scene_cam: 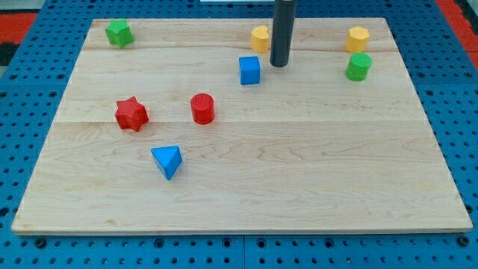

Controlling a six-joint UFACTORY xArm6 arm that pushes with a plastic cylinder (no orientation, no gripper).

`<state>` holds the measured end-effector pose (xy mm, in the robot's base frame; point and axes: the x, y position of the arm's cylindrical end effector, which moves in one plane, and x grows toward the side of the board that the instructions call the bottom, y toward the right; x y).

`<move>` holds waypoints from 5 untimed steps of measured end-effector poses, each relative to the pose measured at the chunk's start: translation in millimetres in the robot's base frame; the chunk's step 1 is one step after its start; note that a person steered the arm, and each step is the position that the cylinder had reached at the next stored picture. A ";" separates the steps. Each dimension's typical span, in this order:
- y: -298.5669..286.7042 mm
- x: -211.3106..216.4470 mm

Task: Slide the blue cube closer to the red circle

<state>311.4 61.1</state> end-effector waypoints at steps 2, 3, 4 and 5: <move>-5.1 0.1; -40.0 12.9; -82.9 33.0; -93.7 43.9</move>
<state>355.3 -32.6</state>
